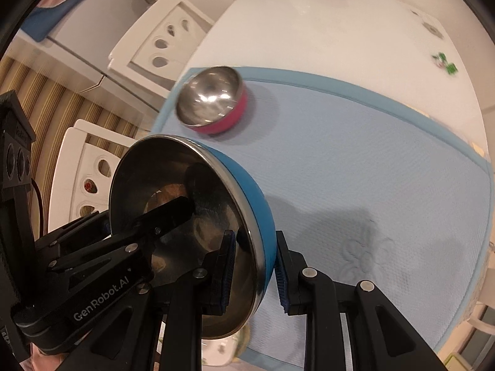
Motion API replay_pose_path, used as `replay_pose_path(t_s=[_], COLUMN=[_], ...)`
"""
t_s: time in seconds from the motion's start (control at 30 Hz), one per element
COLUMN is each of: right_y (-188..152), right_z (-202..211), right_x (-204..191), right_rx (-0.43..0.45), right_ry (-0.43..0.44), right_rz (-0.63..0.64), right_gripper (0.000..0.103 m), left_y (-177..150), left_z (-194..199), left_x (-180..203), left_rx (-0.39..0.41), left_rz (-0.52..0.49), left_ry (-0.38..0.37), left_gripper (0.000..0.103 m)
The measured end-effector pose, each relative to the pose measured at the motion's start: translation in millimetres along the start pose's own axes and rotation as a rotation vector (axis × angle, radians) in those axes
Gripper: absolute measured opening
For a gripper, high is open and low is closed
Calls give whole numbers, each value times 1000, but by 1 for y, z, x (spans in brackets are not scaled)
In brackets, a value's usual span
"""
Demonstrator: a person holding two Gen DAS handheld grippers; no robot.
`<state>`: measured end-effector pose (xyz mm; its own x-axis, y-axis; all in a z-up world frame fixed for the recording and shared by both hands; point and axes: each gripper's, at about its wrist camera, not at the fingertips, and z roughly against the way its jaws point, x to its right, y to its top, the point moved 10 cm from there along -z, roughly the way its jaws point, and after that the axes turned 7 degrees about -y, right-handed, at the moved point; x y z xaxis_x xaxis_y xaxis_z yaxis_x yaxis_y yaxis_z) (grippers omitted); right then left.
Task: Organize plates and bowls
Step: 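Lift the blue steel bowl with the right tool and carry it toward the stack, then lower the blue steel bowl into the pink patterned bowl with the right tool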
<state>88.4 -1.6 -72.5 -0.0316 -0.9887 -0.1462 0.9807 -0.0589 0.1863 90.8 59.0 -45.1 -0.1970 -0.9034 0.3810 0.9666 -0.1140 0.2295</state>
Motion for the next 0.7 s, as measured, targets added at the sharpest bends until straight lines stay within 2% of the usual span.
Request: replay_pose_path(t_s=[0.37, 0.7], right_y=[18, 4], right_z=[-33, -68], right_x=[-72, -91], right_rx=[-45, -121], right_ry=[-19, -4], right_rz=[44, 1], right_gripper=[24, 24], left_y=[14, 1], left_z=[9, -7], left_x=[-81, -111], left_rx=[-28, -95], left_rz=[18, 10], left_ry=[-8, -1], left_gripper=[30, 30])
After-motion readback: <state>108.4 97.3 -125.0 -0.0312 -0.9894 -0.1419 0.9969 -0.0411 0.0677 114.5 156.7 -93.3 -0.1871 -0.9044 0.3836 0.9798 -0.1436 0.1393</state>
